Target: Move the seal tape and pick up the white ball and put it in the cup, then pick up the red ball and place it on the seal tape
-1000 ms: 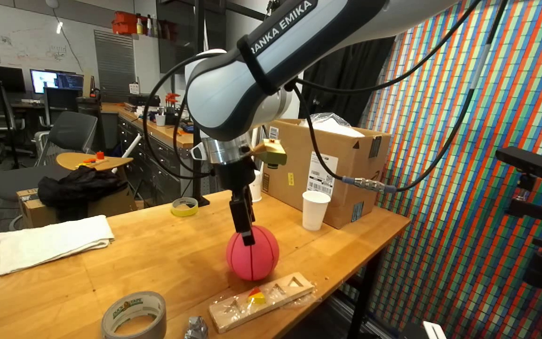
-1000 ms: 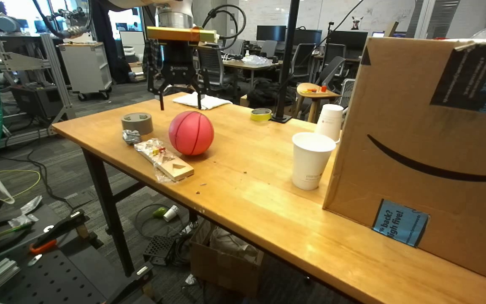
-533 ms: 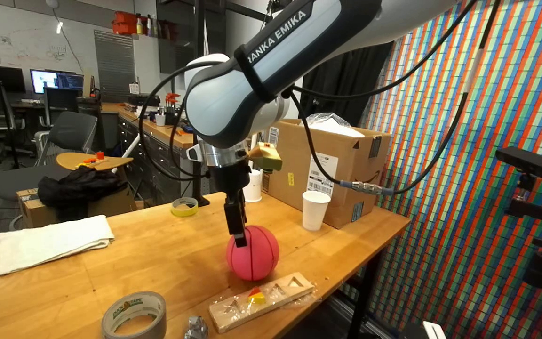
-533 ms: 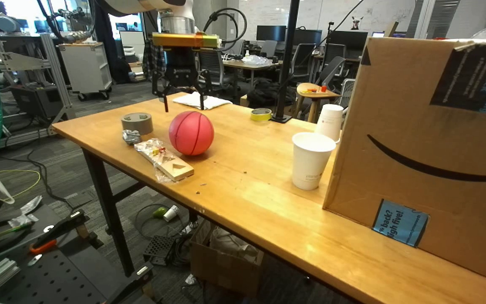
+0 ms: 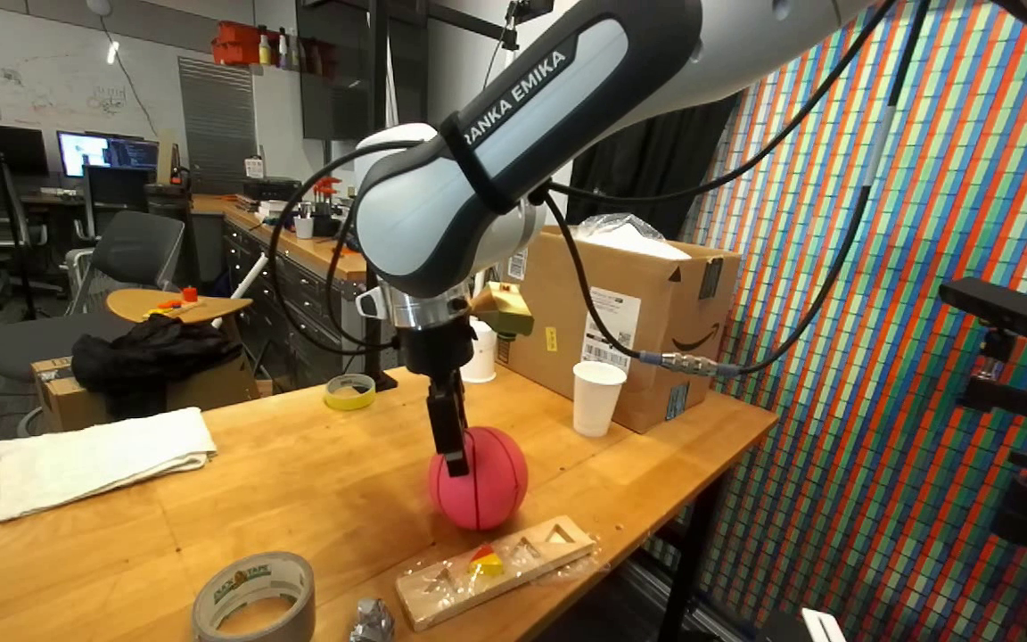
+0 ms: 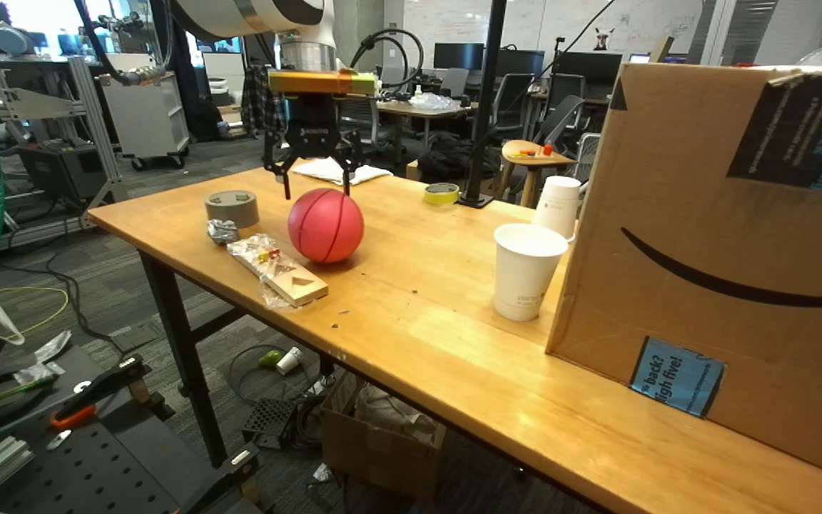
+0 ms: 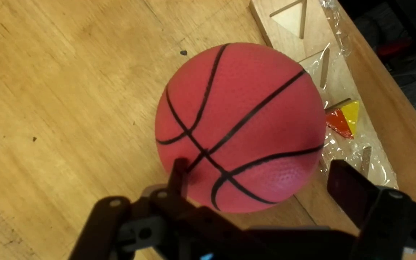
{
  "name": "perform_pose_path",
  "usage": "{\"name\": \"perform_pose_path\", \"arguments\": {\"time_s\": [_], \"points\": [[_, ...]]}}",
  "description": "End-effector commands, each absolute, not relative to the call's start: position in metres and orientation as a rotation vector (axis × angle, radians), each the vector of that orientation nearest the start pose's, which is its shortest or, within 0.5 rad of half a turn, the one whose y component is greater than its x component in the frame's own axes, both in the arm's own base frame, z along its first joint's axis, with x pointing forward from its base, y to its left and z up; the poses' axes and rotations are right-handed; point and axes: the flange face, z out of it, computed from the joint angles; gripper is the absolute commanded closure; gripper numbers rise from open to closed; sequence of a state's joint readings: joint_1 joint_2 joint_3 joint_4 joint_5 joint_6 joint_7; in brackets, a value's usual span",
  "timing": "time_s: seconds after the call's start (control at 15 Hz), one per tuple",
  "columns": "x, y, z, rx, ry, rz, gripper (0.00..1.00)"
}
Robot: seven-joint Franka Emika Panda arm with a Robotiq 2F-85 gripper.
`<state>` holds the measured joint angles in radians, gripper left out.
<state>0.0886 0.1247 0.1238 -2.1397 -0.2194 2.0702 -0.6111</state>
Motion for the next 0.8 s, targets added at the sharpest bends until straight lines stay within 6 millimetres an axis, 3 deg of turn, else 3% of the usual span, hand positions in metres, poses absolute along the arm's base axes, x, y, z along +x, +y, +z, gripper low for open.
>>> {"name": "perform_pose_path", "arguments": {"time_s": [0.0,0.07,0.13,0.33,0.73], "points": [[0.536,0.1,0.335,-2.85,-1.501,0.323,0.0],[0.537,0.1,0.335,-2.844,-1.508,0.319,0.08],[0.54,0.1,0.336,-2.841,-1.511,0.315,0.26],[0.546,0.102,0.338,-2.829,-1.525,0.298,0.51],[0.554,0.102,0.34,-2.819,-1.543,0.286,0.89]]}}
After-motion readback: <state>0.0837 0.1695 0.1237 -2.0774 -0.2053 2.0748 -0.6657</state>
